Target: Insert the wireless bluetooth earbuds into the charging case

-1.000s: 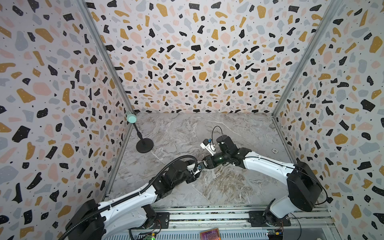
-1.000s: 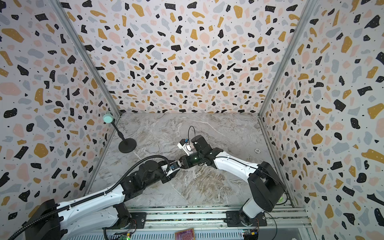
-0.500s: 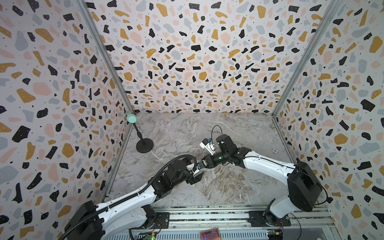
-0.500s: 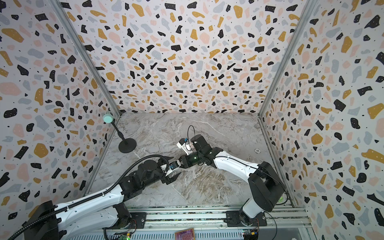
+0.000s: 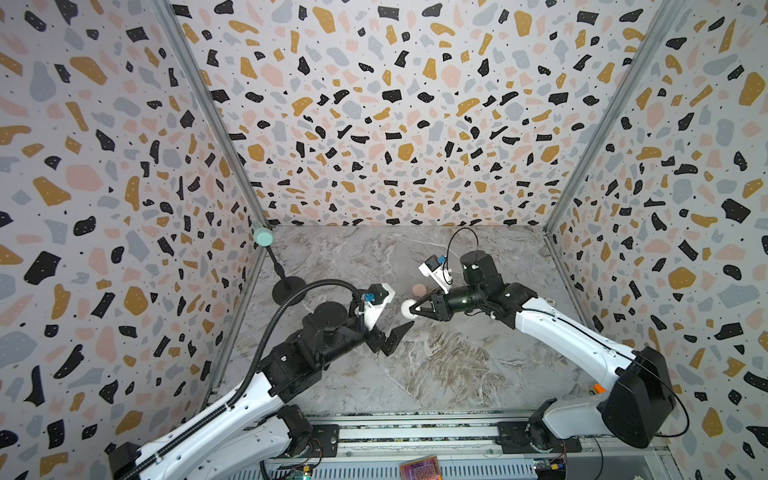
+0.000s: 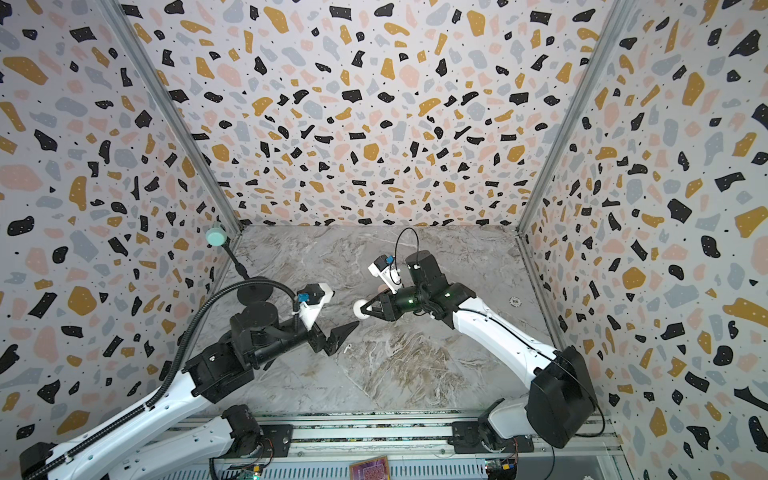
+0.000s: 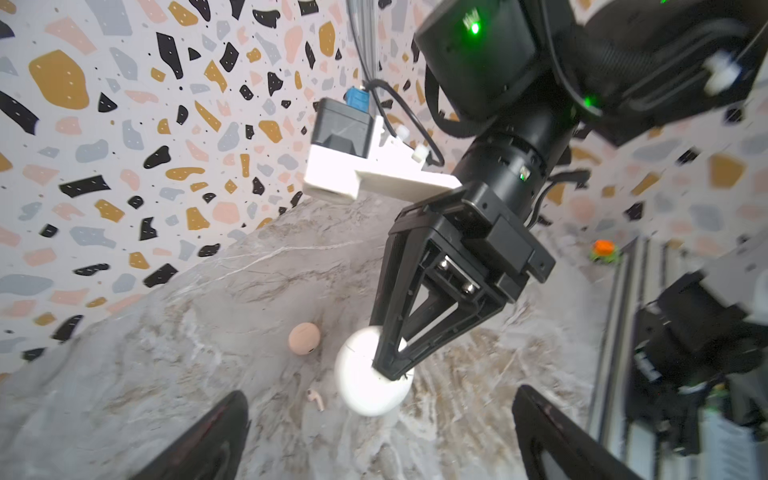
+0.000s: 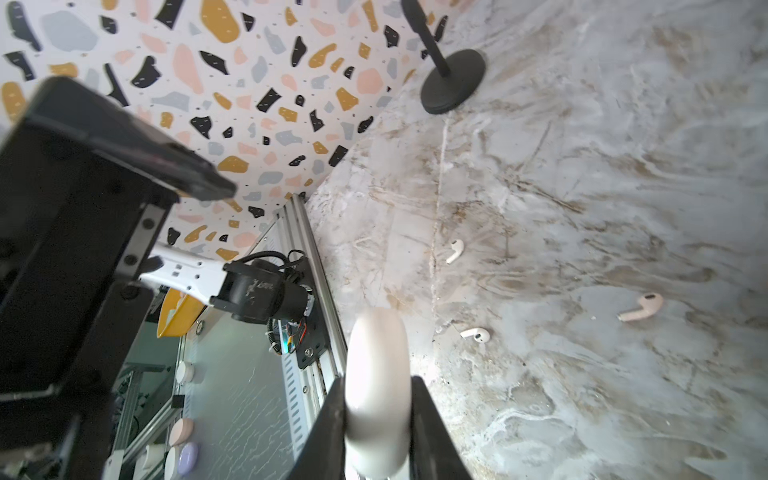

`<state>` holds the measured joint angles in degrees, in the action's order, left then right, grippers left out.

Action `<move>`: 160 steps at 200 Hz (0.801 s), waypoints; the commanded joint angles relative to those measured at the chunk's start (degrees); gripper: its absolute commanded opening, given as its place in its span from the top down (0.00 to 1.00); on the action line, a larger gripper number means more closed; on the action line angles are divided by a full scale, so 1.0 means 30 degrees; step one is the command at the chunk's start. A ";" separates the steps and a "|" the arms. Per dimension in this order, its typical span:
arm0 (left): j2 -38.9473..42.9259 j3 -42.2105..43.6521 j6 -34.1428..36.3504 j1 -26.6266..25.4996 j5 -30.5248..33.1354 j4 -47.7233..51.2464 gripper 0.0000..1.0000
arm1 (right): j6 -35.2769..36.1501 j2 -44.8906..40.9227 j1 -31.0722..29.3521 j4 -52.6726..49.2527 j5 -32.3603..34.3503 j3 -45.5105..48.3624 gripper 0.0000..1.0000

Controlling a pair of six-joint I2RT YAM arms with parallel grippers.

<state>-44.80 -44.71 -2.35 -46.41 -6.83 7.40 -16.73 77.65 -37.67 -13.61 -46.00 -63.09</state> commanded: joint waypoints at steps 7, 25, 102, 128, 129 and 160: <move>0.0846 0.0422 -0.4240 0.1761 -0.5305 0.1781 0.00 | 0.1774 -0.1527 -0.0418 -0.0093 -0.1821 0.0017 1.00; 0.0956 0.0722 -0.5005 0.2277 -0.7336 0.2092 0.00 | 0.2415 -0.1796 -0.0834 -0.0102 -0.2294 0.0191 1.00; 0.0813 0.1343 -0.5588 0.2375 -1.1341 0.2159 0.17 | 0.3668 -0.1876 -0.1886 -0.0562 -0.3538 0.0171 1.00; 0.0637 0.1513 -0.5538 0.2361 -1.1395 0.1996 0.25 | 0.4209 -0.1815 -0.2033 -0.1129 -0.3762 0.0109 1.00; 0.0621 0.1514 -0.5512 0.2368 -1.1371 0.2006 0.26 | 0.4234 -0.1822 -0.2033 -0.1138 -0.3780 0.0111 1.00; 0.0385 0.1083 -0.4822 0.2375 -1.0743 0.2607 0.31 | 0.4590 -0.2204 -0.2207 -0.1336 -0.3898 0.0287 1.00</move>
<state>-43.42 -40.73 -18.55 -39.53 -38.70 14.63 -5.30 73.12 -43.64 -16.12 -56.05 -62.72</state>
